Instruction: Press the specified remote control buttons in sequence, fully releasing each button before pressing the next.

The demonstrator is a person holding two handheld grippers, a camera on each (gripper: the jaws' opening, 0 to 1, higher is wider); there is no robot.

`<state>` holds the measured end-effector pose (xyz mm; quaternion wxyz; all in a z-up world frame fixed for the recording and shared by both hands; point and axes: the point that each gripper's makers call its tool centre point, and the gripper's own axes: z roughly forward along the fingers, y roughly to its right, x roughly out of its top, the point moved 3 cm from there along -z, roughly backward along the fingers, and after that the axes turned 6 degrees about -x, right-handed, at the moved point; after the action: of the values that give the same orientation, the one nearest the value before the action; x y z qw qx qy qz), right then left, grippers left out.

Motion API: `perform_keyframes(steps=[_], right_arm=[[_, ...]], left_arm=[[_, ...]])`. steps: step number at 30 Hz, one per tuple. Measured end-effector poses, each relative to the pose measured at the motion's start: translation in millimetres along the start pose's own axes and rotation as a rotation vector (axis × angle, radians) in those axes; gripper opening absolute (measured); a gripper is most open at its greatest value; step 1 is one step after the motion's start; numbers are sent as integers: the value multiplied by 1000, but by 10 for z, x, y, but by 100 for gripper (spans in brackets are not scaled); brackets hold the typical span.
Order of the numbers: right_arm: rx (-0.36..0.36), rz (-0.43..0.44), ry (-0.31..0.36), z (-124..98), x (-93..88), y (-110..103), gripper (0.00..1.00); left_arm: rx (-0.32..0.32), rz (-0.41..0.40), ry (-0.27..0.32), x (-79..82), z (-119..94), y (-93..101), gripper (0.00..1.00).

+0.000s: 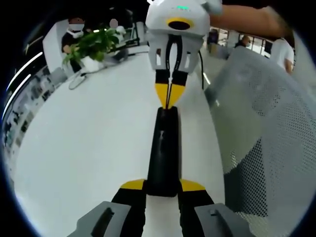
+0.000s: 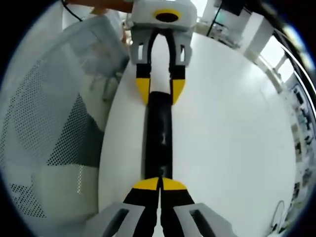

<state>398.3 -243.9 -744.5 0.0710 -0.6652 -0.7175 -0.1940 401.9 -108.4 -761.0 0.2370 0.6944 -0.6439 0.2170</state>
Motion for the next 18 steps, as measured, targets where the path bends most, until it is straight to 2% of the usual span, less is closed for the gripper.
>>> perform_keyframes(steps=[18], right_arm=[[-7, 14, 23, -33, 44, 6, 0]], left_arm=[[-2, -4, 3, -8, -1, 4, 23]])
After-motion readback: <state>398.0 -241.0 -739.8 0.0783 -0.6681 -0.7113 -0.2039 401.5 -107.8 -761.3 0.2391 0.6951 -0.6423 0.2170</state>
